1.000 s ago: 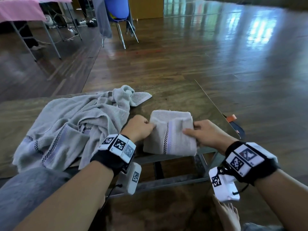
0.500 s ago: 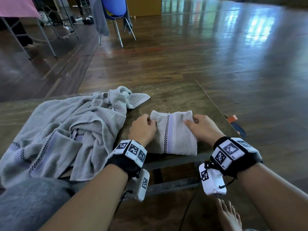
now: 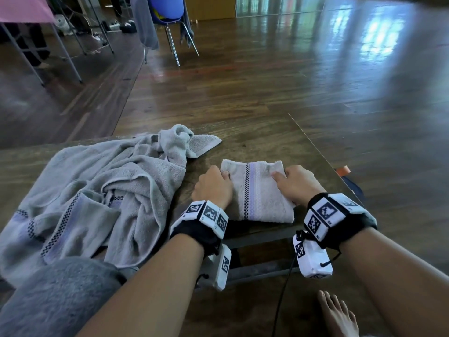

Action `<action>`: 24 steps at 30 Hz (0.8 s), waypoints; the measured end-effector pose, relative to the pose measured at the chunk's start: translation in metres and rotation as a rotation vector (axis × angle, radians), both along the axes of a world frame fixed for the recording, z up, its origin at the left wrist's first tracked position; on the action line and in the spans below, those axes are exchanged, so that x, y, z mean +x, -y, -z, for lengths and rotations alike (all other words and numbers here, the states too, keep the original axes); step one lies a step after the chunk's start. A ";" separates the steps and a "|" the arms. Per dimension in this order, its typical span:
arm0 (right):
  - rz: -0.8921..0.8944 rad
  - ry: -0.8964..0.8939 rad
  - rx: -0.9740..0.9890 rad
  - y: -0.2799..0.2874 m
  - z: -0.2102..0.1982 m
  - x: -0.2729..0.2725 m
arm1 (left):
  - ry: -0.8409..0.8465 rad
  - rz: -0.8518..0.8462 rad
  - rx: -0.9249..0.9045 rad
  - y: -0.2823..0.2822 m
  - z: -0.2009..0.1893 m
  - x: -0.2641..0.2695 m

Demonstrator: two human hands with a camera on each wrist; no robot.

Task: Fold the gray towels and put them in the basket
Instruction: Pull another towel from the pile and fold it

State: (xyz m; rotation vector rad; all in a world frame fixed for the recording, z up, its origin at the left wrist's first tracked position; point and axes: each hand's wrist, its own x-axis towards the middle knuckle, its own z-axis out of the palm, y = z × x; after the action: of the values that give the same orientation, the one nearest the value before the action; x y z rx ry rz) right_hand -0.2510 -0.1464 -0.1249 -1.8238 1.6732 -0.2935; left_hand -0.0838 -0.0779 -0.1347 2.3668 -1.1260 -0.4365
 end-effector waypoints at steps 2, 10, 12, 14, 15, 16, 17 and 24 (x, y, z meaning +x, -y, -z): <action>0.020 -0.014 0.009 0.001 0.000 0.000 | -0.011 -0.010 0.001 -0.001 -0.001 0.000; -0.149 -0.078 -0.135 -0.004 -0.005 -0.005 | -0.285 -0.056 -0.034 -0.005 -0.009 0.003; -0.304 -0.133 -0.166 -0.003 -0.005 -0.009 | -0.363 -0.046 -0.048 -0.006 -0.010 0.008; -0.403 -0.209 -0.182 -0.003 -0.007 -0.012 | -0.351 -0.026 -0.181 -0.013 -0.010 0.011; -0.421 -0.234 -0.189 -0.003 -0.009 -0.014 | -0.291 -0.021 -0.296 -0.019 -0.010 0.012; -0.413 -0.259 -0.197 -0.006 -0.011 -0.014 | -0.184 -0.019 -0.413 -0.023 -0.012 0.015; -0.397 -0.277 -0.201 -0.008 -0.013 -0.015 | -0.060 -0.006 -0.499 -0.027 -0.012 0.018; -0.445 -0.019 0.112 -0.039 -0.021 -0.018 | 0.237 0.413 -0.040 -0.053 -0.005 0.007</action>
State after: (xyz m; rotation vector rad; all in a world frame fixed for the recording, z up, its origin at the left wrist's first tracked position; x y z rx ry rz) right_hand -0.2695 -0.1072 -0.1044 -2.0527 1.2224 0.0088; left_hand -0.0763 -0.0249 -0.1298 2.1883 -1.7280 -0.2686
